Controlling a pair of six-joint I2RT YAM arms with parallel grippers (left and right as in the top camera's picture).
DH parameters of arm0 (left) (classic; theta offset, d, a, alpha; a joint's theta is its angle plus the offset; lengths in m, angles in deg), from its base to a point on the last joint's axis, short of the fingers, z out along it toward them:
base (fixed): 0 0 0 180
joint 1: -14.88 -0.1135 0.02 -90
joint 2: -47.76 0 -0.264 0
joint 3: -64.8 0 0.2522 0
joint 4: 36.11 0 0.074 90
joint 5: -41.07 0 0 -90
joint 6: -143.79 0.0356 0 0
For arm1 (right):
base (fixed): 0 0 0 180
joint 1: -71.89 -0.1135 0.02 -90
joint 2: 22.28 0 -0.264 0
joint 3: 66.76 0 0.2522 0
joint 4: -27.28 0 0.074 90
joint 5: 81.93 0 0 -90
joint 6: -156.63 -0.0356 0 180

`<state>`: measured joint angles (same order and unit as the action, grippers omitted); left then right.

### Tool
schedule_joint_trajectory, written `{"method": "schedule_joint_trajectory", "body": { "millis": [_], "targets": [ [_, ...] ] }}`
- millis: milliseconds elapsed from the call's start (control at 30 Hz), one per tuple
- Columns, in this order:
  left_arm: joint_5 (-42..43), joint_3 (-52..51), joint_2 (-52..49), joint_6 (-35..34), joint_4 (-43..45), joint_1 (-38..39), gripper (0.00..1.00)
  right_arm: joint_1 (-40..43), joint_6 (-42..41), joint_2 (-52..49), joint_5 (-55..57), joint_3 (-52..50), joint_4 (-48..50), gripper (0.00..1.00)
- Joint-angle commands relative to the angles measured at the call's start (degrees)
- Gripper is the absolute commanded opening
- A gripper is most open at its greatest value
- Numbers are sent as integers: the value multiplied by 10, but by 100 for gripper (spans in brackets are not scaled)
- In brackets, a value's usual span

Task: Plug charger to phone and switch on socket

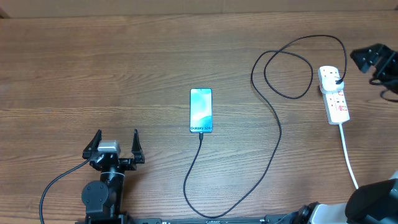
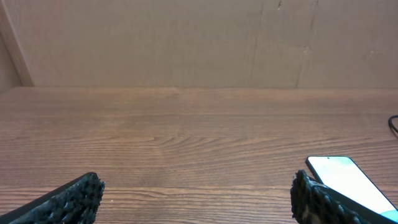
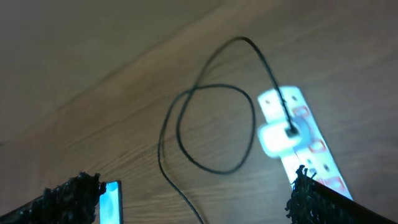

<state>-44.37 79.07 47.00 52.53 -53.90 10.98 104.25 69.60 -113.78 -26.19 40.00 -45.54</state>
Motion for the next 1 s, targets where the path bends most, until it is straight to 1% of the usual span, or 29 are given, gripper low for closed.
{"method": "schedule_joint_trajectory", "body": {
  "millis": [0, 200, 333, 500, 700, 867, 967],
  "targets": [
    [8, -2, 5, 11, 0, -3, 100, -50, 1, 22, -1, 3, 33, 100],
    [8, -2, 5, 11, 0, -3, 100, -144, 0, 47, 66, 3, 84, 100],
    [8, -2, 5, 10, 0, -3, 100, -227, 0, 71, 110, 3, 145, 100],
    [8, -2, 5, 11, 0, -3, 100, -281, 1, 91, 133, 3, 188, 100],
    [8, -2, 5, 11, 0, -3, 100, -322, 1, 118, 139, -21, 237, 100],
    [8, -2, 5, 10, 0, -3, 100, -335, 0, 155, 138, -88, 294, 100],
    [8, -2, 5, 11, 0, -3, 100, -342, 0, 185, 138, -146, 340, 100]
  ]
}}
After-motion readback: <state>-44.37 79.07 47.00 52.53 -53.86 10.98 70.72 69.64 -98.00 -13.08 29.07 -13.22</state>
